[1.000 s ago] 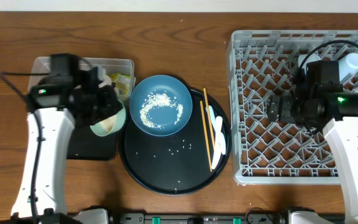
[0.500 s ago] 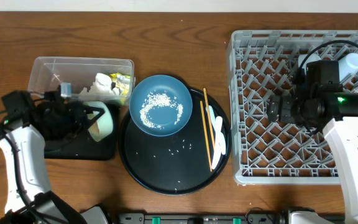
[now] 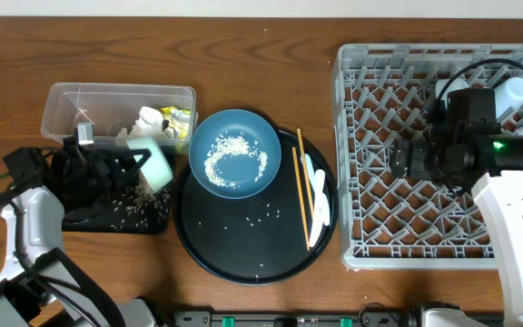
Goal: Sort waste into correct bins and load items into the dishwasher rack
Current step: 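Carry the green bowl left and tip its rice onto the black tray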
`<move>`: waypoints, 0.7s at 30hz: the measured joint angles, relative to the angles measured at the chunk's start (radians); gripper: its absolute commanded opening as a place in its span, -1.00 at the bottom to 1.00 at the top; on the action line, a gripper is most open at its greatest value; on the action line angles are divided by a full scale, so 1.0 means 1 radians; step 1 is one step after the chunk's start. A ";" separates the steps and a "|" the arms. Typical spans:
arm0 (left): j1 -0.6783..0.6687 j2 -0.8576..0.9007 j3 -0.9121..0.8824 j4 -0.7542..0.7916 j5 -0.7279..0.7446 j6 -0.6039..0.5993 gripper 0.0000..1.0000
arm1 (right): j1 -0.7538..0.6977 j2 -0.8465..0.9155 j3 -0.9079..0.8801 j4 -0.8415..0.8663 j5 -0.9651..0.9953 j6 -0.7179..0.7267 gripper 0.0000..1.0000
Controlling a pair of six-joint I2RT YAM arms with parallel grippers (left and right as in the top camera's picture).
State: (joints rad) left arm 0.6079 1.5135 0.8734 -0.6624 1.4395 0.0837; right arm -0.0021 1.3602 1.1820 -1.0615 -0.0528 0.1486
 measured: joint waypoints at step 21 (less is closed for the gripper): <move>0.054 0.002 0.000 0.007 0.100 -0.005 -0.88 | 0.000 0.000 0.000 0.000 0.000 0.000 0.98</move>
State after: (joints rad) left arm 0.6617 1.5158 0.8734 -0.6556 1.5398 0.0788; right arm -0.0021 1.3602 1.1824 -1.0618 -0.0528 0.1486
